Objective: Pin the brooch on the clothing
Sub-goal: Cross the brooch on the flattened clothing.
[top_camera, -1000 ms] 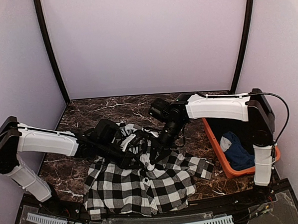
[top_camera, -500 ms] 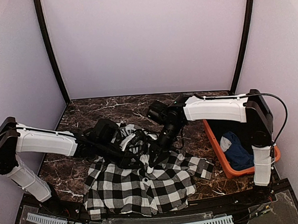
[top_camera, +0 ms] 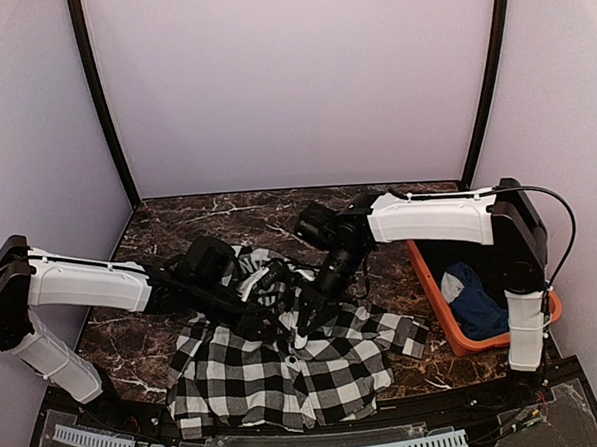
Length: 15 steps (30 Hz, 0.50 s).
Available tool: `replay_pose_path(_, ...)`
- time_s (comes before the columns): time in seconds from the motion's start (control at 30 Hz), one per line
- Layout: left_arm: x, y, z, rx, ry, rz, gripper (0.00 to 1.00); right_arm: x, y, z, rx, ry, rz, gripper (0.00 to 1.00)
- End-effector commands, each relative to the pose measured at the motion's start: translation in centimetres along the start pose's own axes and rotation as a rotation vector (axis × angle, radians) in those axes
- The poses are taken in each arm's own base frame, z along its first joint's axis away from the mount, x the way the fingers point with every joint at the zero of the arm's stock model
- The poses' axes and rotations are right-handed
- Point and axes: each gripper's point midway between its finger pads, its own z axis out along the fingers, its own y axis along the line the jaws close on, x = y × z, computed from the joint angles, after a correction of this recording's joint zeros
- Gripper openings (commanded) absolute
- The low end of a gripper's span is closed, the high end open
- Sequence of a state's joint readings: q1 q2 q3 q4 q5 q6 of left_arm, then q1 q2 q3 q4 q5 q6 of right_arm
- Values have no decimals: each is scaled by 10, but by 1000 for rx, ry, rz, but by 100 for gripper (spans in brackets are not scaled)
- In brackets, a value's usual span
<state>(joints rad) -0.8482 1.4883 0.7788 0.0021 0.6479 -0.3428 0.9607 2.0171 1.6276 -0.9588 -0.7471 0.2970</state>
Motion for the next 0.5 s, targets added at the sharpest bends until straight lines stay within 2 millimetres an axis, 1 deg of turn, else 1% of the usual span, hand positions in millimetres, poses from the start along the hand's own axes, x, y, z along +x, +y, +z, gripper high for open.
replay_pose_path(0.0,-17,-15,-8,32,-46,71,42,8,40,4,-108,-3,-171,0)
replay_pose_path(0.23,-20,-15,-7,36,-41,84,42,11,53,0,-176,5,-193,0)
replay_pose_path(0.47,-23,-19,-6,52,-44,90,42,12,59,-2,-202,6,-196,0)
